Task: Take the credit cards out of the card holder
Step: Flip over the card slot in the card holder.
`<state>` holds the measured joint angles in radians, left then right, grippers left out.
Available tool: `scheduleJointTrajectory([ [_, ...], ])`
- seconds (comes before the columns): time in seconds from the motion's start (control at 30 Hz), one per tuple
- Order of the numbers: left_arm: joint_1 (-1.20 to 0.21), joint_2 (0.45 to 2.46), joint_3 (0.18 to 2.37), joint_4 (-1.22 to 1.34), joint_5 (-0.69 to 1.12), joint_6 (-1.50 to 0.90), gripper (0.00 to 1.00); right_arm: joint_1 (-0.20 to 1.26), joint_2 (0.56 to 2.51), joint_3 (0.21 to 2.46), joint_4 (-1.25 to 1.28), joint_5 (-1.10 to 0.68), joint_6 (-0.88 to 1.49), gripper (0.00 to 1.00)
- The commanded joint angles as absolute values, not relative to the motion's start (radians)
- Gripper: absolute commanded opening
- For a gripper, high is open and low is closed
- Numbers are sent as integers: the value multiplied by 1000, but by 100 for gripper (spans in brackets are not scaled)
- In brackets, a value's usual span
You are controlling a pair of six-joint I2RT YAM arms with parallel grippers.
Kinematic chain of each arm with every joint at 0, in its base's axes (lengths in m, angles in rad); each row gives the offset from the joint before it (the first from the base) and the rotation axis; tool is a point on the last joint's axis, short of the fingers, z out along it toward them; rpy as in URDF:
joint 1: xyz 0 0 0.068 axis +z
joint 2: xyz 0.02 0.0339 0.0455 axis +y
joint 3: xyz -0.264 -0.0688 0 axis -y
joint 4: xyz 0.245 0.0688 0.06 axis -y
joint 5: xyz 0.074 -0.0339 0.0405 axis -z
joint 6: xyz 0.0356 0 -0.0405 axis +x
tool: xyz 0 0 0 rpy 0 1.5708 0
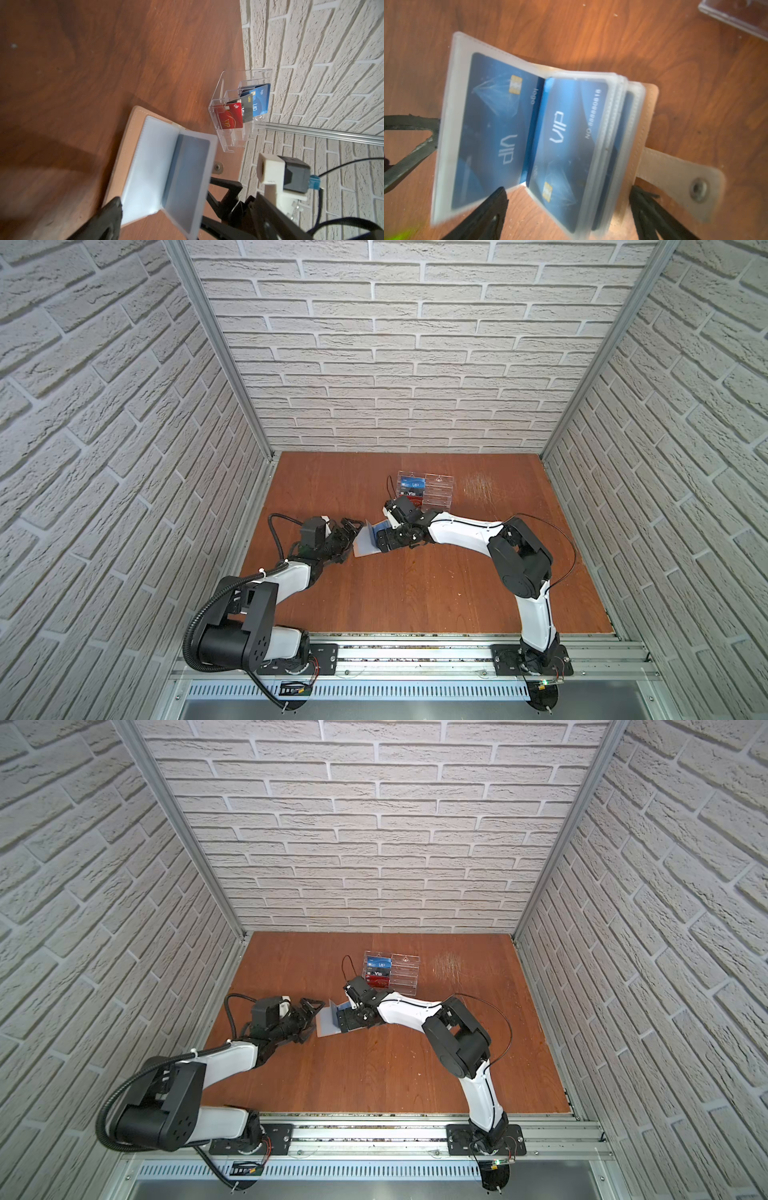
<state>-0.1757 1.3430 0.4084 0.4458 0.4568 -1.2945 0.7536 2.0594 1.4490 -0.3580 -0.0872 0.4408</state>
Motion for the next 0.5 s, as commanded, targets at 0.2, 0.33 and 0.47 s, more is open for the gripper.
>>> scheduleJointTrajectory([
  [0.2,-133,1293,374,477,491,-1295,98,770,2021,1438,-369,-54,450,93],
  [0.33,-133,1297,389,477,494,-1300,98,769,1920,1388,-364,-41,457,93],
  [0.47,-133,1319,428,487,503,-1313,98,769,1843,1348,-353,-51,477,93],
])
